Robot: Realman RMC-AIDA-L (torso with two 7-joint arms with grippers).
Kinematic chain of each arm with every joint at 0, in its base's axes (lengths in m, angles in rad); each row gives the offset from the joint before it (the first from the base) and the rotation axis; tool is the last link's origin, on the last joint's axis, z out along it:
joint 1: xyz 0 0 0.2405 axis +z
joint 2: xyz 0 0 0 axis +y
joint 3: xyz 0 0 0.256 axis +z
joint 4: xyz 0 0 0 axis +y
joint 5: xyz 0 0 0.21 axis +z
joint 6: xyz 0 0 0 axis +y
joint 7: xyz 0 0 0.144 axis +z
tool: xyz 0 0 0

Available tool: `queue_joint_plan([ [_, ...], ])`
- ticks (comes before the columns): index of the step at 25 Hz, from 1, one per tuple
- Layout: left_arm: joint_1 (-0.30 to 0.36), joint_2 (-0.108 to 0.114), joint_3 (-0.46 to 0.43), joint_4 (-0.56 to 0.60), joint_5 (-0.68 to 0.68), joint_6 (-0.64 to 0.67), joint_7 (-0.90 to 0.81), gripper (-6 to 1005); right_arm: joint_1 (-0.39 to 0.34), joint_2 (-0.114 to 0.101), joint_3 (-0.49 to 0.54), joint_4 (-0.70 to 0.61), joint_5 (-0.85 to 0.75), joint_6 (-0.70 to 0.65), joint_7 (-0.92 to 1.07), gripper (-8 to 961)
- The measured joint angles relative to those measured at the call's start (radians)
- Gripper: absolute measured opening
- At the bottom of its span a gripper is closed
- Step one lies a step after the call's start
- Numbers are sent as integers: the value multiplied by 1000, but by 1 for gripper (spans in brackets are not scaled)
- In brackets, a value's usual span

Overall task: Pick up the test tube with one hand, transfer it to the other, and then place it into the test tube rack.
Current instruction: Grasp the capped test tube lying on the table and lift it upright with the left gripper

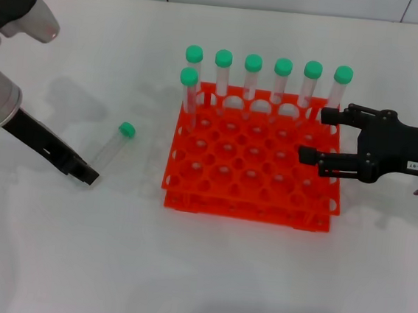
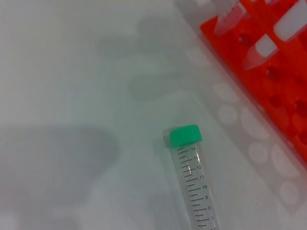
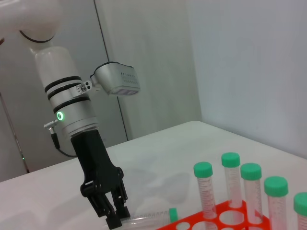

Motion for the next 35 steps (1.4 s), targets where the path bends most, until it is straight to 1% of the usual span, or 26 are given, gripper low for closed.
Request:
queue_joint_plan([
  [2,-3,0,0,-5,3,-3,0,323,0,0,0,0,0,0,0,852],
  [8,-4,0,0,-10,6,-9,0,325,0,0,0,0,0,1,0,851],
  [16,-4,3,-1,-19,7,-39,-16,205,2,0,0,0,0,1,0,850],
  [35,-8,7,-17,1,-2,-63,-19,199,4,0,6,0,0,5,0,847],
])
